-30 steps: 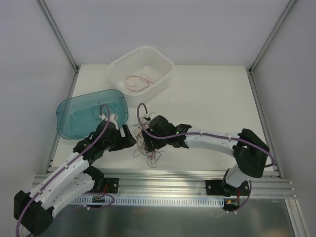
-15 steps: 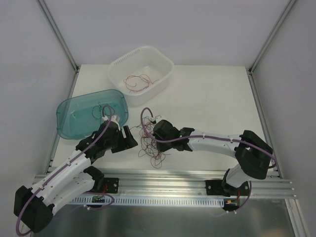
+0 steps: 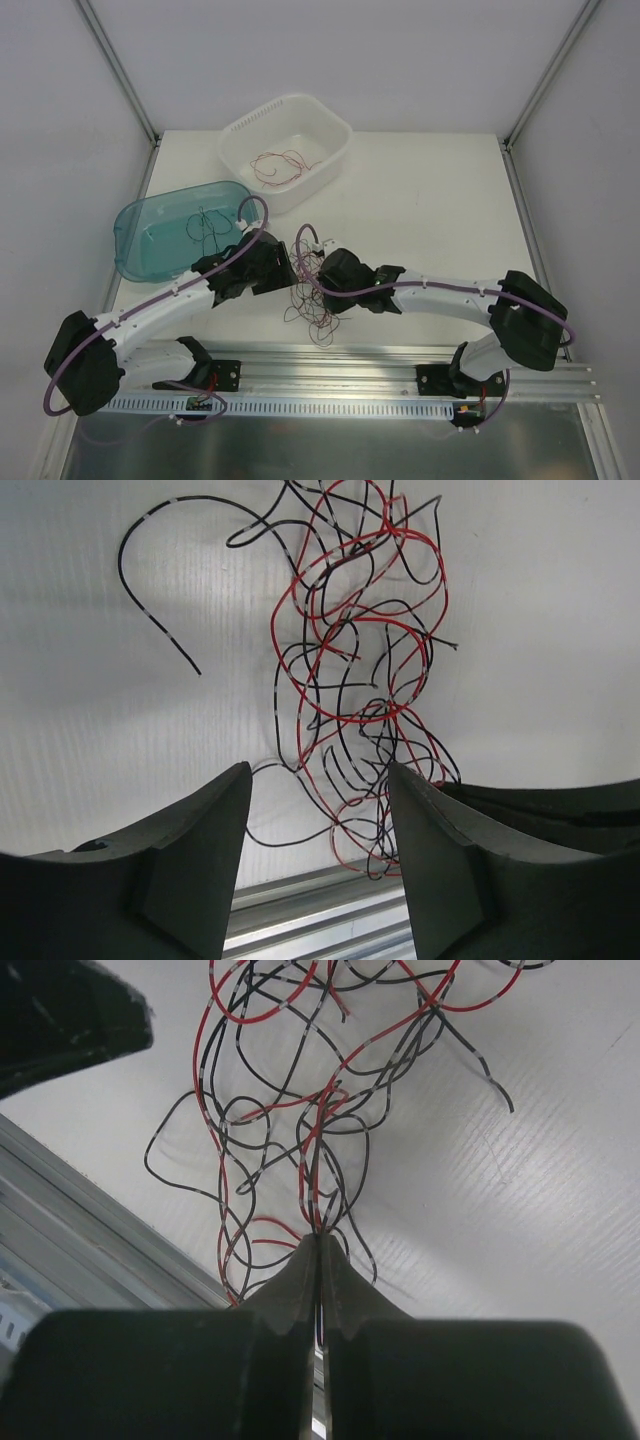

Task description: Untangle the cables

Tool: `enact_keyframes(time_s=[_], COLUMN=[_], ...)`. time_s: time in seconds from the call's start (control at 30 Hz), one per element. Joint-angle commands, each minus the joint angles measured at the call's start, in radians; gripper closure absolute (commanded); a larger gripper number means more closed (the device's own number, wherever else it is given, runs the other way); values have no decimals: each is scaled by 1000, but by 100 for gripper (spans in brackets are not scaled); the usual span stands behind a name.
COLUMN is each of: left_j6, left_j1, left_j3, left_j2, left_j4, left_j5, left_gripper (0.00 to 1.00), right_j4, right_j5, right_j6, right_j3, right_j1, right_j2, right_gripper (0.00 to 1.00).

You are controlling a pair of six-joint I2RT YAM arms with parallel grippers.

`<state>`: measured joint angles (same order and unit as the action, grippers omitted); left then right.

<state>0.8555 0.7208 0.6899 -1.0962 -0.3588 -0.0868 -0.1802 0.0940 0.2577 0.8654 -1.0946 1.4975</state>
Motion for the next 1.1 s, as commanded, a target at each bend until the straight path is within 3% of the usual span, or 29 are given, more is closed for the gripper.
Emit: enact_keyframes(time_s=[0.0, 0.2, 0.4, 0.87, 1.0, 1.07], left_j6=[71, 98, 198, 235, 237, 235], left_j1=[17, 34, 34, 34, 34, 34], left_j3=[36, 60, 0, -1, -9, -16], left_j2=[-28, -112, -123, -228, -228, -222], left_j4=[55, 83, 136, 182, 184, 184], left_j5=[-105, -113, -160, -156, -153, -159], left_gripper=[43, 43, 51, 57, 73, 86], right_j4=[53, 70, 81, 99, 99, 99], right_j5=[-7, -10, -16, -33, -28, -27], right_j6=[6, 8, 9, 11, 9, 11], right_j3=[-16, -34, -46, -52, -55, -55], right_j1=[1, 1, -1, -1, -1, 1], right_j2=[-54, -66, -72, -68, -69, -72], right_gripper=[99, 99, 99, 99, 99, 99])
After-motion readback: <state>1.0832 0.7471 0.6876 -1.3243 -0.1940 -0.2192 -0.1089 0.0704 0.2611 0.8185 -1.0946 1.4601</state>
